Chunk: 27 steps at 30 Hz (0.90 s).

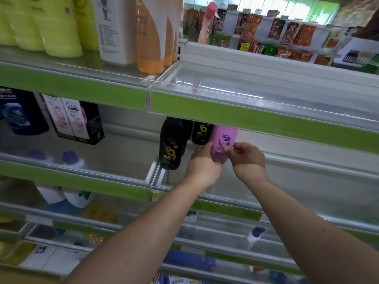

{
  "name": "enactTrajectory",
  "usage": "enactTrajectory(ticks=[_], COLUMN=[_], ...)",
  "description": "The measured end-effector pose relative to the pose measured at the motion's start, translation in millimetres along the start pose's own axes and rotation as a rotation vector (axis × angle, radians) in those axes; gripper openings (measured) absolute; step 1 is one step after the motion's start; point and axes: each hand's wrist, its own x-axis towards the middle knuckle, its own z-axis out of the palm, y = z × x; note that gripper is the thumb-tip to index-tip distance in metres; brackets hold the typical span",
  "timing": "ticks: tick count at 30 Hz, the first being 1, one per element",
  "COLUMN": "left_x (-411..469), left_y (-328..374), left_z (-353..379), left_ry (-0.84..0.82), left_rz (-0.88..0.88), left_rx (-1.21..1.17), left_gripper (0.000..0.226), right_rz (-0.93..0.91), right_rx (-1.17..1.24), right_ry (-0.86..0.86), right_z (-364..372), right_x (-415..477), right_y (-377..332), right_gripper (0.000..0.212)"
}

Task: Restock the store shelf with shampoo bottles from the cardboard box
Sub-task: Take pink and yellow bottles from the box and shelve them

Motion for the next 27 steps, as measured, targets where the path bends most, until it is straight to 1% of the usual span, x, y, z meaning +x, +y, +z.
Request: enactTrajectory(ticks=[4, 7, 11, 14, 18, 22, 24, 27], left_x=[0, 0, -3, -7, -16, -28, -36, -51], left_y=[1, 1, 2, 4, 8, 13, 19, 33], left_z=[-1, -1, 0, 0, 0, 7, 12, 24], left_ry=[-0.002, -0.02, -0.022, -0.005, 0.03, 0.021, 0.024, 0.047], left_rz=[0.001, -0.011, -0.024, -0.034, -0.061, -0.067, -0.065, -0.047], left_rx=[-0.036, -0.048, -0.026, 0.021, 0.026, 0.021, 0.054, 0.046], left_gripper=[0.041, 0.043, 0.038, 0.038, 0.041, 0.04, 0.045, 0.044], right_rz=[-0.007, -0.009, 0.0, 0.014, 0.066, 0.074, 0.063, 0.04], right_rx=[0.009, 0.01, -0.03, -0.045, 0.015, 0.016, -0.008, -0.01], right_ry=[0.011, 0.003, -0.025, -0.055, -0.07, -0.077, -0.09, -0.095], right_z=[2, 0, -1, -4, -14, -32, -43, -63], right_x=[-1, -1, -1, -5, -16, -26, -31, -42], right_y=[-1, -2, -1, 0, 8, 17, 21, 30], right_gripper=[0.026, 0.026, 0.033, 0.036, 0.045, 0.035, 0.032, 0.03])
